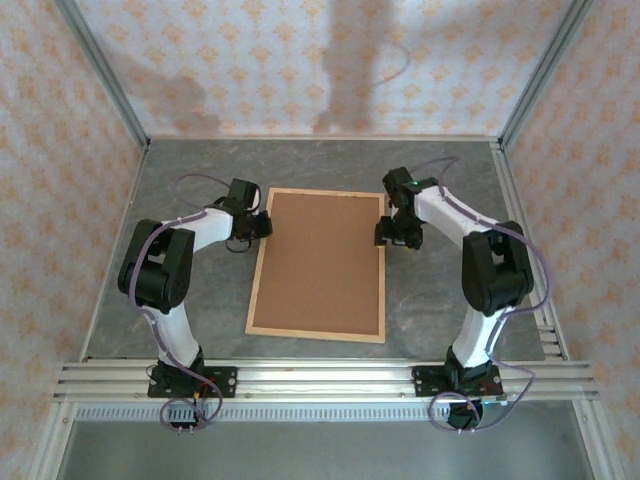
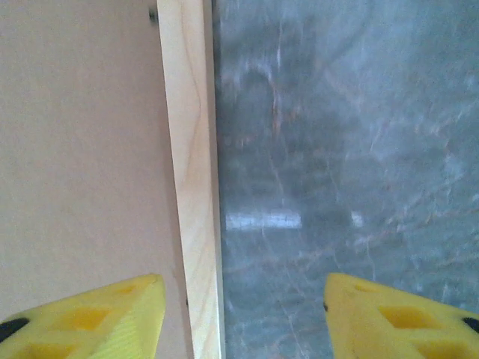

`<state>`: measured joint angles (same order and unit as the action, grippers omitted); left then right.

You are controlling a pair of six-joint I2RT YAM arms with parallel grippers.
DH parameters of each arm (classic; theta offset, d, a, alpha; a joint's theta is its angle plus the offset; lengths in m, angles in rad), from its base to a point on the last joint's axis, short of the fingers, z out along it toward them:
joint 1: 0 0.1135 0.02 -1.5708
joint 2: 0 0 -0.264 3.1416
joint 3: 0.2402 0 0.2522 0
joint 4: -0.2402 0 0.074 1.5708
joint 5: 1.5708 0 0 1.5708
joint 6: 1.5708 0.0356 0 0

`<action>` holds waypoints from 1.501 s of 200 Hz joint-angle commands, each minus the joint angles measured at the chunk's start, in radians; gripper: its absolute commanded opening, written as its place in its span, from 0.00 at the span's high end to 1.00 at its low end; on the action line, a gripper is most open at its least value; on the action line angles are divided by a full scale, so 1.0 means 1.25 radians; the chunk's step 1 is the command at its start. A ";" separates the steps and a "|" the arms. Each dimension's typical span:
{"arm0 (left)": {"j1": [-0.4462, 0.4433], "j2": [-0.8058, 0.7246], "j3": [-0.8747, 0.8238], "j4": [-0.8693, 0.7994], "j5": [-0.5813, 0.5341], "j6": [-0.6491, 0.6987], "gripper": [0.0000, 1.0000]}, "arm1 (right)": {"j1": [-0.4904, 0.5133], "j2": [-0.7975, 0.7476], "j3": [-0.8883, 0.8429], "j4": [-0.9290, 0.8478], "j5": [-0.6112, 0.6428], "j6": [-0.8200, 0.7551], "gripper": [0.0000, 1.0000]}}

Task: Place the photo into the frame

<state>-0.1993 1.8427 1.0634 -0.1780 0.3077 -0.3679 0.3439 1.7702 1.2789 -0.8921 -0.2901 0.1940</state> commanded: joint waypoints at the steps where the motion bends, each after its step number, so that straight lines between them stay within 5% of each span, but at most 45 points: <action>1: -0.019 0.045 -0.020 -0.044 0.019 -0.011 0.82 | 0.031 -0.038 -0.050 0.010 -0.031 0.029 0.48; 28: -0.018 0.041 -0.024 -0.042 0.018 -0.014 0.83 | 0.041 -0.057 -0.097 0.016 -0.018 0.050 0.55; 171: -0.019 0.042 -0.027 -0.038 0.018 -0.015 0.83 | 0.056 0.024 -0.092 0.060 0.014 0.060 0.59; 300: -0.020 0.046 -0.027 -0.036 0.022 -0.016 0.83 | 0.094 0.107 -0.113 0.151 -0.083 0.084 0.61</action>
<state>-0.1993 1.8435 1.0630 -0.1768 0.3073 -0.3683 0.4332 1.8343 1.1629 -0.8024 -0.3679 0.2775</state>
